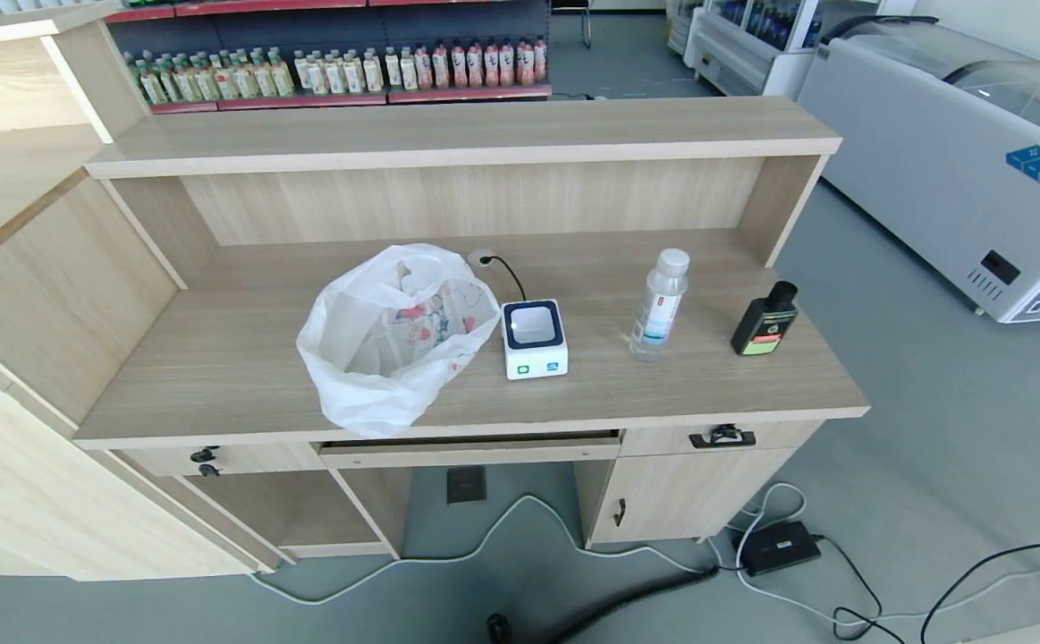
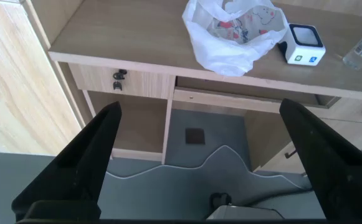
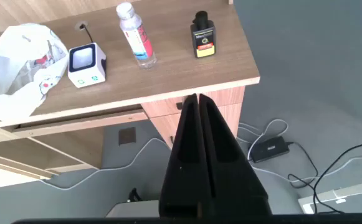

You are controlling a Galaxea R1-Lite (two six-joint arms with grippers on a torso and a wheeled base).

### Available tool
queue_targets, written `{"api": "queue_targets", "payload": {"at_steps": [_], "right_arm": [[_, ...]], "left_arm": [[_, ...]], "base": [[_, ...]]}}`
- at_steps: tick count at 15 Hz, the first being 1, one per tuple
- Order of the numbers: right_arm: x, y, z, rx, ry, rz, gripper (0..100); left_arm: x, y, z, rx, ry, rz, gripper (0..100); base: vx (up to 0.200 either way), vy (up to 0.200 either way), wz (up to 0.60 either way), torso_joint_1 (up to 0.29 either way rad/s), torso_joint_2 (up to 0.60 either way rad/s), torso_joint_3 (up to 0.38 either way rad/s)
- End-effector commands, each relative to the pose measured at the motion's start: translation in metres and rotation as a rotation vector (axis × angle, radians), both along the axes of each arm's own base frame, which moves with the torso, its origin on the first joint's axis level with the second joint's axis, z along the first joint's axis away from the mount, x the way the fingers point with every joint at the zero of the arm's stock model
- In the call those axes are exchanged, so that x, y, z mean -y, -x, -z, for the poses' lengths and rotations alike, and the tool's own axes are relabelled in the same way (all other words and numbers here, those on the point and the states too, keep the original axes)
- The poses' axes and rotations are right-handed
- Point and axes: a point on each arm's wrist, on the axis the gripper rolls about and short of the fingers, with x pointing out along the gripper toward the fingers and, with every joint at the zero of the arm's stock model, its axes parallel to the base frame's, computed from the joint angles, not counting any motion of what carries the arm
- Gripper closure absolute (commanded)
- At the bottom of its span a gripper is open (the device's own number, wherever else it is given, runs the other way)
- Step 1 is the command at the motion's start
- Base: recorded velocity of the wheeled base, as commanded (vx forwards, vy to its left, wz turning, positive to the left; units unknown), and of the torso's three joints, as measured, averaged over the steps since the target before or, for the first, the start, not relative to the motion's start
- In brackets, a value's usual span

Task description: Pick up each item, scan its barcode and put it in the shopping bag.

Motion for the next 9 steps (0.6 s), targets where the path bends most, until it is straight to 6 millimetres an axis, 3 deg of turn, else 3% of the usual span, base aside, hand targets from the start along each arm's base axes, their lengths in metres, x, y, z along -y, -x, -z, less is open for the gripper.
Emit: {"api": "queue_targets", "payload": {"at_steps": [1,3,5,8,9], "right_arm": [[-0.002,-0.031,-0.011,-0.072,-0.02,-0.017,100],[-0.004,-0.075,-0.021,-0.053,-0.041,-0.006,100],[-0.004,-0.116,-0.012,-0.119,-0.005,0.012,100],[-0.001,-0.157,-0.001,-0.148,0.075,0.02,100],[-0.002,-0.165,0.001,-0.152,0.077,0.016,0]], "left_arm": [[0.0,0.0,0.0,0.001,0.0,0.0,0],[0.0,0.0,0.0,0.001,0.0,0.0,0],[0.0,0.0,0.0,0.001,0.0,0.0,0],[0.0,0.0,0.0,0.001,0.002,0.0,0],[0.0,0.0,0.0,0.001,0.0,0.0,0]], "base": [[0.0,0.0,0.0,0.0,0.0,0.0],[0.0,0.0,0.0,0.0,0.0,0.0],[0.0,0.0,0.0,0.0,0.0,0.0],[0.0,0.0,0.0,0.0,0.0,0.0],[0.0,0.0,0.0,0.0,0.0,0.0]]}}
